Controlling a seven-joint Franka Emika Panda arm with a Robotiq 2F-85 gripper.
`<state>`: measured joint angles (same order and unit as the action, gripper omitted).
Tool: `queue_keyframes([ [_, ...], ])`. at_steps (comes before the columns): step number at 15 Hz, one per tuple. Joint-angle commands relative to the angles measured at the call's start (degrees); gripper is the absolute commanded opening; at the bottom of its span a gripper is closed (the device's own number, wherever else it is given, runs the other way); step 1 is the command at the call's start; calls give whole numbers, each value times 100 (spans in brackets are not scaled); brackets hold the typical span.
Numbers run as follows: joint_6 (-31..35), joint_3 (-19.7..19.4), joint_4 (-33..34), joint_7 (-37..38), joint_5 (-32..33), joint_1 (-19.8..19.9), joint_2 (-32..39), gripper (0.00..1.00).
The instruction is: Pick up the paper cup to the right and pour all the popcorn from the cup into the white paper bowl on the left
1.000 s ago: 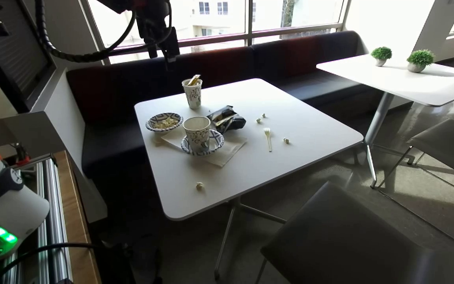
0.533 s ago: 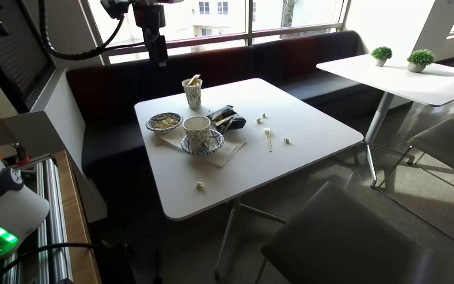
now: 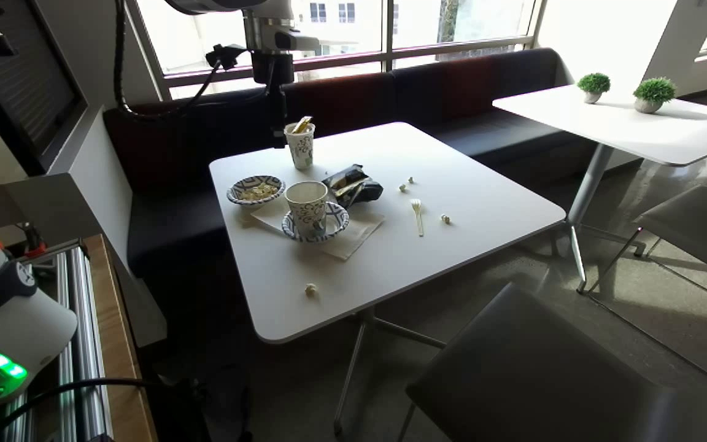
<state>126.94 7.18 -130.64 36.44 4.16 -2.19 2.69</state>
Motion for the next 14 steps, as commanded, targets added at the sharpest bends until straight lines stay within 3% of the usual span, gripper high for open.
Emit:
queue_keyframes([
  [1,42,-224,538,270,124,-129,859,100],
  [6,-3,-439,949,-11,-105,-212,1596,97],
  [7,21,-479,1002,-39,-136,-219,1697,84],
  [8,42,-506,1044,-90,-178,-222,1785,79],
  [14,76,-601,1262,-385,-332,-247,2108,31],
])
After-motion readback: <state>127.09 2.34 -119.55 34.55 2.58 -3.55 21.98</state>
